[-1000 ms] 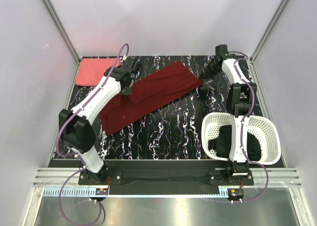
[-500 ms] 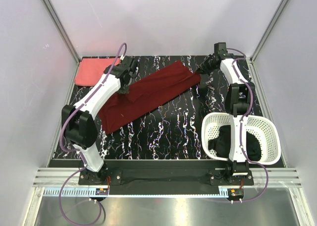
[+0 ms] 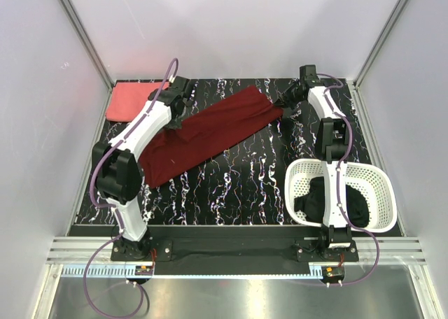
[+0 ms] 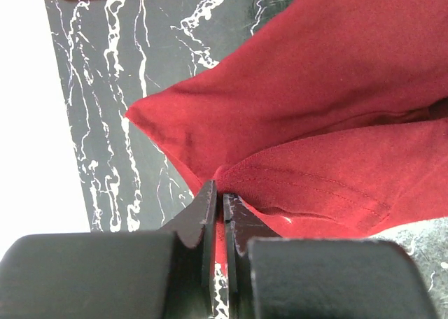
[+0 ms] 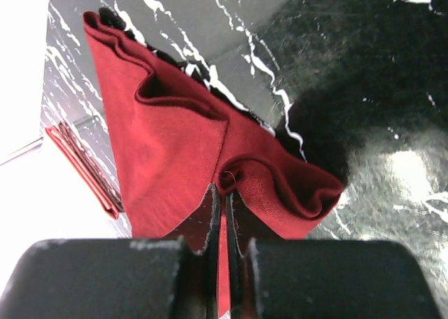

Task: Fold and stack the t-shirts
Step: Fold the tshirt

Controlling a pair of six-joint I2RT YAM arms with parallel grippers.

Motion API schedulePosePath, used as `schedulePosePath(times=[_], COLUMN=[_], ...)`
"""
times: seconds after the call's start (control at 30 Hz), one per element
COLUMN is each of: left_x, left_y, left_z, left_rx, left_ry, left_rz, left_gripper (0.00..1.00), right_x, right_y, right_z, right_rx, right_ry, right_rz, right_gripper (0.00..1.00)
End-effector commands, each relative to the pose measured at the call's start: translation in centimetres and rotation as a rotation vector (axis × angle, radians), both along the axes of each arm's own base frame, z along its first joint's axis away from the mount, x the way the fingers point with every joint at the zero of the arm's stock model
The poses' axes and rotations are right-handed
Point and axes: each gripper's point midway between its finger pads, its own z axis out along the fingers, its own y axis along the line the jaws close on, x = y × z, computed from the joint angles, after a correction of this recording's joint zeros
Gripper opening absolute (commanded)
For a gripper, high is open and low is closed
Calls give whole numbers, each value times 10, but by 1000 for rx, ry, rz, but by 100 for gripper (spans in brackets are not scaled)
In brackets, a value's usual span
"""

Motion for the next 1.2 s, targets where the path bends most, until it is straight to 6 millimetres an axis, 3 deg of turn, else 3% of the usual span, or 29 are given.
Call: schedulePosePath(times=[0.0, 0.43, 0.83, 0.9, 1.0, 1.03, 1.1, 1.17], left_x=[17, 25, 34, 37, 42, 41, 44, 45], left_y=[8, 16, 26, 29, 34, 37, 39, 41], left_z=[18, -2, -15, -21, -20, -16, -2, 19], left_rx=[22, 38, 49, 52, 61, 66, 55, 38], left_ry=[-71, -20, 7, 14, 7, 2, -43, -100], left_rz=[19, 41, 98, 114, 153, 168, 200, 209], left_gripper=[0, 0, 0, 10, 30, 40, 40, 46], right_x=[16, 26, 44, 50, 53, 52, 48, 40], right_y=[11, 18, 30, 33, 37, 37, 34, 28], right_z=[23, 18, 12, 17, 34, 40, 64, 69], right_rx=[33, 74, 163, 195, 210, 201, 176, 117], right_ry=[-84, -97, -137, -165, -201, -215, -248, -247], right_rz=[19, 9, 11, 11, 32, 47, 69, 92], right_gripper=[5, 7, 20, 32, 38, 48, 55, 58])
